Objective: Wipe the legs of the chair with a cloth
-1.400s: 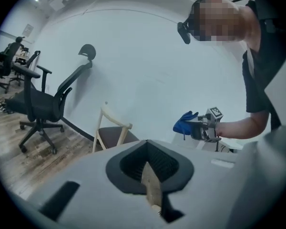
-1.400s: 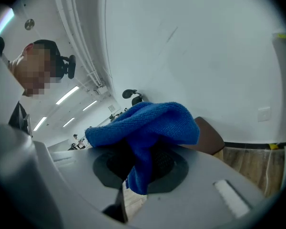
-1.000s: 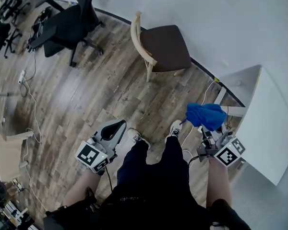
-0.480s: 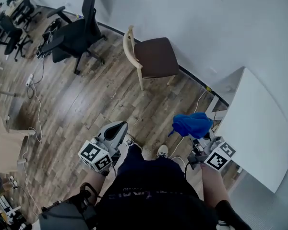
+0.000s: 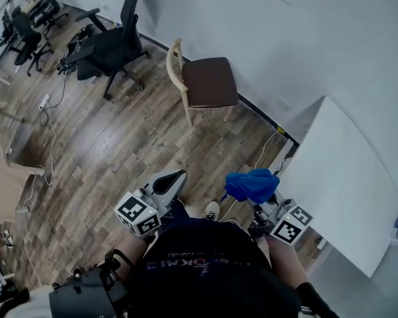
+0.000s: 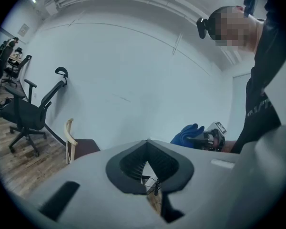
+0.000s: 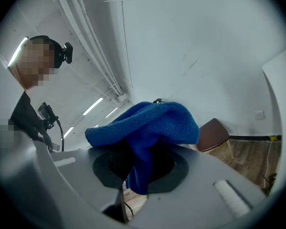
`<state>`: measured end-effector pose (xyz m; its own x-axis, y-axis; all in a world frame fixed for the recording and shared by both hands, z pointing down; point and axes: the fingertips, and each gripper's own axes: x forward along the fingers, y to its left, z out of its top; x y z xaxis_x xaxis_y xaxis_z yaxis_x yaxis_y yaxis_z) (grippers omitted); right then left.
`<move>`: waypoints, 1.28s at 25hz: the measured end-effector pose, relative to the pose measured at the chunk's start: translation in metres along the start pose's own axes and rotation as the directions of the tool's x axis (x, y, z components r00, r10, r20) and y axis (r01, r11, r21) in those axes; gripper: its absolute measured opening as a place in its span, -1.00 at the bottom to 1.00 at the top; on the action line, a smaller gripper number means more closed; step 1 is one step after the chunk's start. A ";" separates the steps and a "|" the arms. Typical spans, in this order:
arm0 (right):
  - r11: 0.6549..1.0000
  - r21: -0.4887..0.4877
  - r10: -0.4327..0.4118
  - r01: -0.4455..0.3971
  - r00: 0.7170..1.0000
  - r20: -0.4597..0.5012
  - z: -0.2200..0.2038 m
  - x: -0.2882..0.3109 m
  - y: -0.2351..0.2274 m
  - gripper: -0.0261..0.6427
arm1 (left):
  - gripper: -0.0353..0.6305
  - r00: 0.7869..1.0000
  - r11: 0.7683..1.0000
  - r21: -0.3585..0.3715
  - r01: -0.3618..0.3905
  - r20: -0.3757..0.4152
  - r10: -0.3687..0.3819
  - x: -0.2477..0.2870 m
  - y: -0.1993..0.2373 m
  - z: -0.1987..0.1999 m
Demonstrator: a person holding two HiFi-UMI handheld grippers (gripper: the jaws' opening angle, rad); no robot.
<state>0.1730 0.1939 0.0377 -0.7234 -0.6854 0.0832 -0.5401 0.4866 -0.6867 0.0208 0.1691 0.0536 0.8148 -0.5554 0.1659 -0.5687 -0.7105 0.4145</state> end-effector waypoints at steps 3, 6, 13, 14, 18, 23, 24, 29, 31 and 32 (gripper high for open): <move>1.000 0.008 0.008 -0.008 1.000 -0.006 -0.007 -0.010 0.007 -0.72 | -0.90 1.000 1.000 0.005 -0.003 0.004 0.003 -0.003 -0.011 -0.003; 1.000 0.006 0.017 -0.017 1.000 -0.016 -0.014 -0.014 0.013 -0.72 | -0.90 1.000 1.000 0.000 -0.003 -0.001 0.003 -0.005 -0.018 -0.009; 1.000 0.003 0.030 -0.030 0.999 -0.041 -0.029 -0.021 0.013 -0.72 | -0.90 1.000 0.999 -0.037 0.009 -0.019 -0.010 -0.001 -0.031 -0.027; 1.000 0.004 0.031 -0.031 0.998 -0.045 -0.031 -0.022 0.013 -0.72 | -0.90 1.000 0.999 -0.042 0.010 -0.020 -0.011 -0.001 -0.033 -0.029; 0.999 0.021 0.045 -0.043 0.997 -0.066 -0.041 -0.022 0.016 -0.72 | -0.90 1.000 0.998 -0.055 0.010 -0.021 -0.012 -0.004 -0.039 -0.036; 0.997 0.031 0.067 -0.064 0.995 -0.076 -0.045 -0.020 0.018 -0.72 | -0.90 1.000 0.998 -0.067 0.012 -0.027 -0.013 -0.004 -0.043 -0.041; 0.997 0.029 0.071 -0.069 0.995 -0.077 -0.045 -0.020 0.019 -0.72 | -0.90 1.000 0.998 -0.063 0.012 -0.028 -0.014 -0.005 -0.044 -0.040; 0.996 0.029 0.086 -0.084 0.993 -0.077 -0.048 -0.025 0.024 -0.72 | -0.90 1.000 0.999 -0.048 0.018 -0.020 -0.019 -0.006 -0.050 -0.035; 0.996 0.029 0.088 -0.086 0.993 -0.077 -0.049 -0.028 0.026 -0.72 | -0.90 1.000 0.999 -0.050 0.017 -0.019 -0.018 -0.006 -0.052 -0.037; 0.996 0.029 0.088 -0.086 0.993 -0.078 -0.050 -0.029 0.026 -0.73 | -0.90 1.000 0.998 -0.053 0.016 -0.019 -0.017 -0.005 -0.053 -0.038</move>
<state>0.1584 0.2530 0.0535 -0.7993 -0.5958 0.0783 -0.4631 0.5278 -0.7120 0.0510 0.2252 0.0646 0.8263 -0.5351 0.1758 -0.5490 -0.6952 0.4641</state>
